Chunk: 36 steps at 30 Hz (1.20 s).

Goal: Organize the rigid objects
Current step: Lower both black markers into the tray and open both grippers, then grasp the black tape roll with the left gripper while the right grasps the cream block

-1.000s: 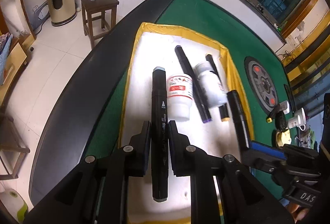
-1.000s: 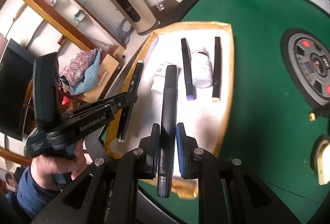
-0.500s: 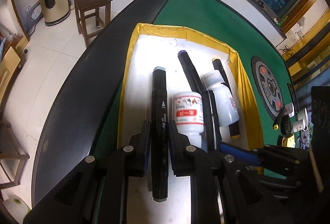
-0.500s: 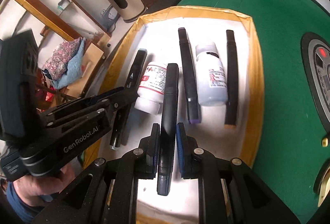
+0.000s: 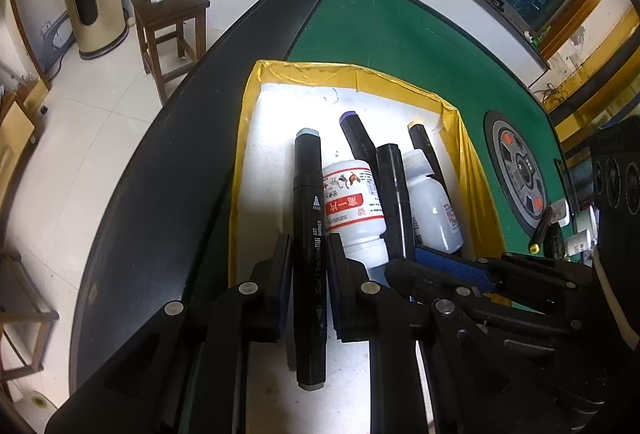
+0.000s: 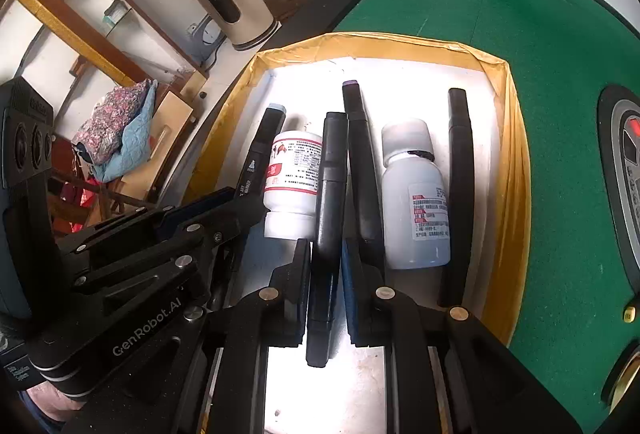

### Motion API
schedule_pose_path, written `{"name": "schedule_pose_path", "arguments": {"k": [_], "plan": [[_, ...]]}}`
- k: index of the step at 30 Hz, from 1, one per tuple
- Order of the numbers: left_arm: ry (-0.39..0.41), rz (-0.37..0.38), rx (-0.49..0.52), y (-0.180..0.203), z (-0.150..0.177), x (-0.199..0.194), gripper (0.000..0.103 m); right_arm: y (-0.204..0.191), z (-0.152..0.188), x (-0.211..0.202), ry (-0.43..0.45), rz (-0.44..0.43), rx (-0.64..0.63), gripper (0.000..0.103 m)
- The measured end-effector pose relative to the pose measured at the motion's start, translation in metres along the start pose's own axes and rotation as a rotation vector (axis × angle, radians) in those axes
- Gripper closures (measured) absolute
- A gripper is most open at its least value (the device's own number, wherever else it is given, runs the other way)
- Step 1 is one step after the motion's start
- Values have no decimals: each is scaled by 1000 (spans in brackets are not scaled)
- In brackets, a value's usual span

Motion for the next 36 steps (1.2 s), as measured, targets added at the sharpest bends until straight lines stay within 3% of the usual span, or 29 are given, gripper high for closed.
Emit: {"name": "schedule_pose_path", "arguments": {"k": [6,8,11,20,28,36], "plan": [[3,-2,-13,4,4,-8,86,-4,-1,-11,26,-8,-19,88],[7,-3,-21,5,4,-12,76,-4,-1,-14,30,-18,-16,88],[18,2,-30,8,6,-20,75,1,0,-21,36,-29,5,88],[52,108,35,58,15,-48,76,25,24,-69,90,-89,101,88],[-7,251,179,143,33,-45,76,82,63,-116,142,-52,237,88],[-95,348,293,220,78,-32,76,180,108,-172,214,86,396,86]]}}
Point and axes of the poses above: each gripper's, at about its wrist camera, not at the fingertips, and x roughly the way its jaws point, y to its right, z to its underside, the point moved 6 cm from there along x, roughly the way its jaws point, and after that the axes turned 6 degrees about y, right-handed, at the moved point
